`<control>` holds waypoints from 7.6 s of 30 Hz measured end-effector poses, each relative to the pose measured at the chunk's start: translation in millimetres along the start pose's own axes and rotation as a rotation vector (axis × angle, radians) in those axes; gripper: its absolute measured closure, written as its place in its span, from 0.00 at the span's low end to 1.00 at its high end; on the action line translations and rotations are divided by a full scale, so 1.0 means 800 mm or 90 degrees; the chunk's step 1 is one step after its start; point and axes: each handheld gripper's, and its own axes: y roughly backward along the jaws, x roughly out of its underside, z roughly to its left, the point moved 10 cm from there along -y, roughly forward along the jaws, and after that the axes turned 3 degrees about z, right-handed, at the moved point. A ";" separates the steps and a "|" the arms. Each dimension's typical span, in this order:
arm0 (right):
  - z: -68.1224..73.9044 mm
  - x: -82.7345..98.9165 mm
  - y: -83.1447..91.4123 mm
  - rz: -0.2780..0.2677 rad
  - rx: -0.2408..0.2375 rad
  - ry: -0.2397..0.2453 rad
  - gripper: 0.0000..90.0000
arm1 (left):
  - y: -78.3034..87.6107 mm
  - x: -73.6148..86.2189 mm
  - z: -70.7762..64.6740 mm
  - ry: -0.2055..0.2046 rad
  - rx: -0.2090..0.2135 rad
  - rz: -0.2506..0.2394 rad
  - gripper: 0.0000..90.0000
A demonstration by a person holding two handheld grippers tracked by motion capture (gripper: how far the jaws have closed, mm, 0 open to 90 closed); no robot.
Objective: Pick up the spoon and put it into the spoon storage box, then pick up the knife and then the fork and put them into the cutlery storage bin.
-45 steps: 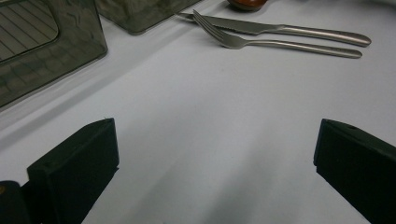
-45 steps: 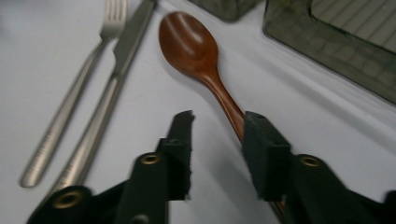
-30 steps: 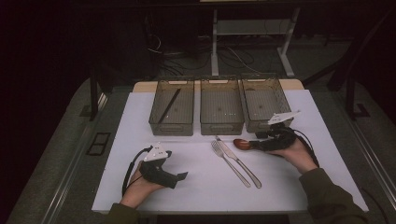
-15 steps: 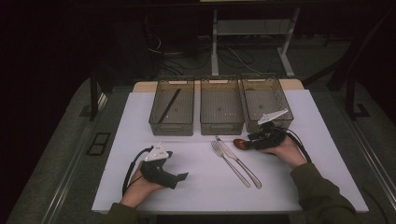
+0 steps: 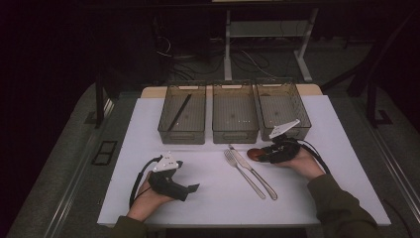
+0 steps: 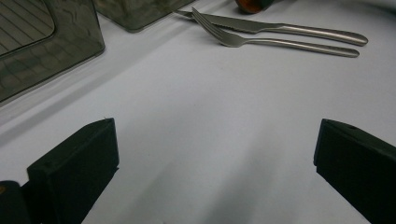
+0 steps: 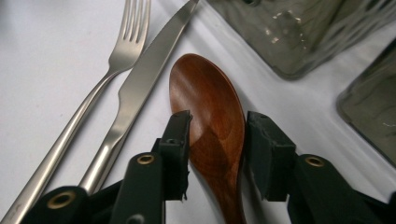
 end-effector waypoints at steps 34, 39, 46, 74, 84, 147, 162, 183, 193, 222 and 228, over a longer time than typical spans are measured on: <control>0.011 -0.024 0.039 -0.024 0.003 -0.016 0.90 | 0.000 0.000 -0.001 -0.005 0.004 -0.001 0.00; 0.013 -0.036 0.048 -0.039 0.007 -0.019 0.90 | 0.000 -0.001 -0.002 -0.008 0.005 -0.002 0.00; 0.015 -0.052 0.056 -0.056 0.012 -0.028 0.90 | 0.001 -0.001 0.000 -0.006 0.005 -0.010 0.00; -0.023 -0.163 0.059 -0.094 0.051 -0.065 0.90 | 0.000 -0.003 -0.003 -0.006 0.010 -0.016 0.00; -0.035 -0.199 0.033 -0.085 0.053 -0.074 0.90 | 0.001 -0.005 -0.005 -0.001 0.018 -0.021 0.00; 0.002 -0.177 0.028 -0.137 0.054 -0.070 0.54 | -0.002 -0.004 -0.009 0.005 0.026 -0.018 0.00; 0.026 -0.101 0.042 -0.124 0.033 -0.092 0.51 | -0.001 -0.003 -0.008 0.008 0.025 -0.018 0.00; 0.062 -0.010 0.052 -0.029 0.025 -0.108 0.61 | -0.001 -0.004 -0.012 -0.003 0.021 -0.015 0.00; 0.071 0.004 0.041 0.072 0.023 -0.113 0.72 | 0.000 -0.003 -0.012 -0.002 0.022 -0.013 0.00; 0.083 0.006 -0.007 0.296 0.072 -0.084 0.82 | 0.000 -0.003 -0.013 -0.006 0.024 -0.013 0.00; 0.084 0.004 -0.009 0.331 0.094 -0.090 0.82 | 0.000 -0.003 -0.013 -0.006 0.025 -0.012 0.00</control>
